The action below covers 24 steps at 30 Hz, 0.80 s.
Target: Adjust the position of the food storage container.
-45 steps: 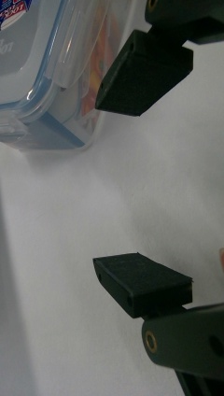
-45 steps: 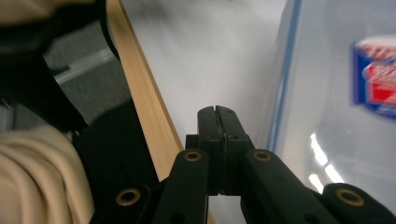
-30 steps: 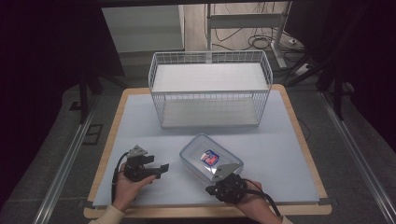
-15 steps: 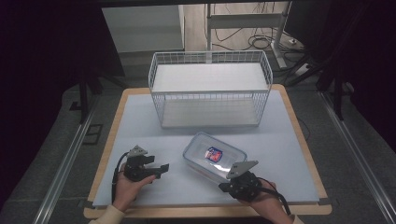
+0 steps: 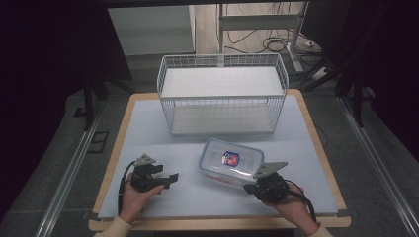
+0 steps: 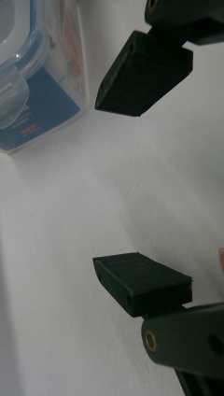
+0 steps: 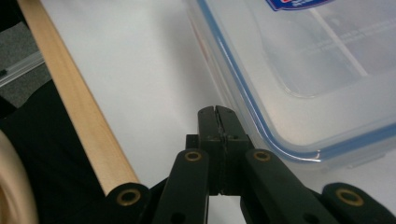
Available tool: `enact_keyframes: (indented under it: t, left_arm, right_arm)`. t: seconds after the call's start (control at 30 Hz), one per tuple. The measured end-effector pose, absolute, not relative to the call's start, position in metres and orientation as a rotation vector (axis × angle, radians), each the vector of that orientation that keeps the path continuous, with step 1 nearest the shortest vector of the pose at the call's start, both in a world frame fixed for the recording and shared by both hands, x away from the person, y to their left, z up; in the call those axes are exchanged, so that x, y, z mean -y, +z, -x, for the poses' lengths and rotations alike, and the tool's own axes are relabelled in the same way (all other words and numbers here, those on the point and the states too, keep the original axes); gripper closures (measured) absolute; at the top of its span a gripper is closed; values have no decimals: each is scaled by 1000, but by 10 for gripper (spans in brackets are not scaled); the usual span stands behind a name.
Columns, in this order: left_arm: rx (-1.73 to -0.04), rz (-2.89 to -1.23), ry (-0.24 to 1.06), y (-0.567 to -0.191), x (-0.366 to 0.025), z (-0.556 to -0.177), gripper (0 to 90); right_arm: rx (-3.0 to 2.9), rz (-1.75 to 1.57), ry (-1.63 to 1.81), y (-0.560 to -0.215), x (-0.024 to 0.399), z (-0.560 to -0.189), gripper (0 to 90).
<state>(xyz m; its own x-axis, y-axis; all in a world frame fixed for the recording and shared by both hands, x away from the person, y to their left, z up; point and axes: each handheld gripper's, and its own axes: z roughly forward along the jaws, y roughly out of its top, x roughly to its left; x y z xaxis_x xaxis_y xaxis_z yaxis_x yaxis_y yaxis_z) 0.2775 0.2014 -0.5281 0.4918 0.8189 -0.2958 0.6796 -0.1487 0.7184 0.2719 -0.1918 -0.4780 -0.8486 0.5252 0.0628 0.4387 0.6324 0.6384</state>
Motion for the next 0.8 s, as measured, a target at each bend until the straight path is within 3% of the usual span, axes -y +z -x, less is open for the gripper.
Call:
enact_keyframes:
  t: [0.8]
  left_arm:
    - [-1250,-1886,208,-529,-201,-278,209]
  right_arm:
    - [-2614,-957,1073,-477,236,-304,900]
